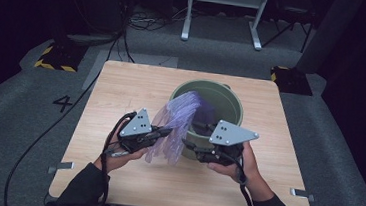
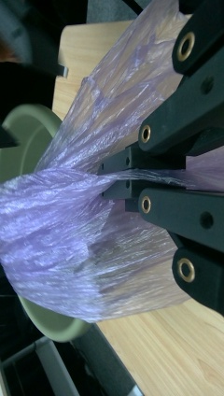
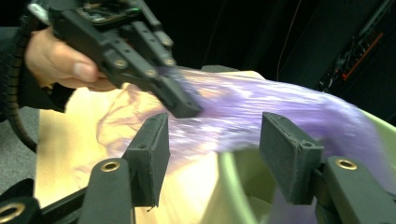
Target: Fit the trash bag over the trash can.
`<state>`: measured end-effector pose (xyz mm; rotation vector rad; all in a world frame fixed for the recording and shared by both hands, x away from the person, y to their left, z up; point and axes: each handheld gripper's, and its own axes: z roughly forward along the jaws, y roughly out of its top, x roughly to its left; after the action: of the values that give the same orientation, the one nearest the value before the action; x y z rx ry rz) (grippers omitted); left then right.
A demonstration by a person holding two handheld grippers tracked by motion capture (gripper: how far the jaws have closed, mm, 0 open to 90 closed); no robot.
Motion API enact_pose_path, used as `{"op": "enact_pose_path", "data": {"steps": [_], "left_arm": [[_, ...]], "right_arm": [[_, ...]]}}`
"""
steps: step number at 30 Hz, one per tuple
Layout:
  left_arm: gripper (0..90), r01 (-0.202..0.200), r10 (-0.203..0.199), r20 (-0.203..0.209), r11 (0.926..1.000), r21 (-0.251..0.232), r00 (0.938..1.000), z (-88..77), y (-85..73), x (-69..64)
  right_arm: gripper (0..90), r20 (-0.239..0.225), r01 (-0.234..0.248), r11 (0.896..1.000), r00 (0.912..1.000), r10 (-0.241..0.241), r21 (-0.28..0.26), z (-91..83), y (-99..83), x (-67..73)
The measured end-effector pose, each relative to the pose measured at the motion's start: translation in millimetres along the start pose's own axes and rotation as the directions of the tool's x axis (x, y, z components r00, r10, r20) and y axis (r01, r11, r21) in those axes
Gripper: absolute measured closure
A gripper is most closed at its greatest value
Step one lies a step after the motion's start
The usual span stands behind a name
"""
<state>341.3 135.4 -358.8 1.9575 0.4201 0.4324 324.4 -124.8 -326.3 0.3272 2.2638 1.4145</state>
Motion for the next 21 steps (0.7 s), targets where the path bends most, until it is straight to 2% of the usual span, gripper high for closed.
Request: {"op": "enact_pose_path", "data": {"steps": [2,3,4,5,6,11,12,13,14,15,16,19,20,21], "left_arm": [[89.0,-0.005,0.005,0.005,1.0000,0.000,1.0000,0.7,0.6,-1.7],[89.0,-0.011,0.011,0.020,0.9999,0.005,0.9997,3.0,1.3,-4.9],[88.9,-0.013,0.012,0.025,0.9999,0.010,0.9996,4.5,1.6,-6.4],[88.9,-0.013,0.012,0.025,0.9999,0.010,0.9996,4.5,1.6,-6.4],[88.9,-0.016,0.015,0.042,0.9998,0.013,0.9990,7.4,2.3,-9.2],[88.8,-0.034,0.033,0.062,0.9993,0.015,0.9975,11.8,5.7,-16.4],[88.6,-0.046,0.045,0.066,0.9988,0.018,0.9968,12.9,7.3,-17.9],[88.3,-0.046,0.045,0.066,0.9988,0.018,0.9968,12.9,7.3,-17.9],[88.3,-0.044,0.043,0.069,0.9989,0.014,0.9967,13.5,8.2,-18.7],[88.1,-0.047,0.046,0.072,0.9988,0.014,0.9963,13.8,8.8,-18.9],[87.4,-0.047,0.046,0.074,0.9988,0.015,0.9962,14.2,9.3,-19.0],[85.5,-0.046,0.044,0.071,0.9988,0.017,0.9965,13.8,9.8,-18.9],[84.3,-0.046,0.044,0.071,0.9988,0.017,0.9965,13.8,9.8,-18.9],[84.3,-0.050,0.049,0.069,0.9986,0.015,0.9964,13.0,10.1,-18.6]], "right_arm": [[42.7,0.019,0.019,1.000,0.9997,-0.019,-0.008,-1.6,-1.1,4.3],[41.5,0.026,0.048,0.998,0.9986,-0.047,-0.041,-6.2,-5.1,14.9],[40.7,0.028,0.054,0.997,0.9982,-0.052,-0.047,-6.9,-6.3,17.3],[40.7,0.028,0.054,0.997,0.9982,-0.052,-0.047,-6.9,-6.3,17.3],[38.3,0.055,0.087,0.996,0.9949,-0.085,-0.033,-6.1,-8.4,21.4],[36.3,0.076,0.069,0.997,0.9948,-0.068,-0.016,-3.3,-11.2,16.5],[41.3,0.078,0.065,0.998,0.9949,-0.064,-0.012,-2.4,-13.2,14.3],[41.3,0.078,0.065,0.998,0.9949,-0.064,-0.012,-2.4,-13.2,14.3],[46.2,0.083,0.079,0.997,0.9935,-0.078,-0.010,-1.9,-14.5,13.7],[53.2,0.084,0.082,0.997,0.9932,-0.081,-0.007,-1.7,-16.5,13.1],[65.8,0.070,0.089,0.996,0.9937,-0.088,-0.010,-1.4,-19.6,10.8],[78.6,0.066,0.086,0.996,0.9942,-0.085,-0.011,-1.3,-21.3,7.8],[78.6,0.066,0.086,0.996,0.9942,-0.085,-0.011,-1.3,-21.3,7.8],[82.3,0.067,0.084,0.996,0.9943,-0.083,-0.015,-1.3,-21.4,6.9]]}}
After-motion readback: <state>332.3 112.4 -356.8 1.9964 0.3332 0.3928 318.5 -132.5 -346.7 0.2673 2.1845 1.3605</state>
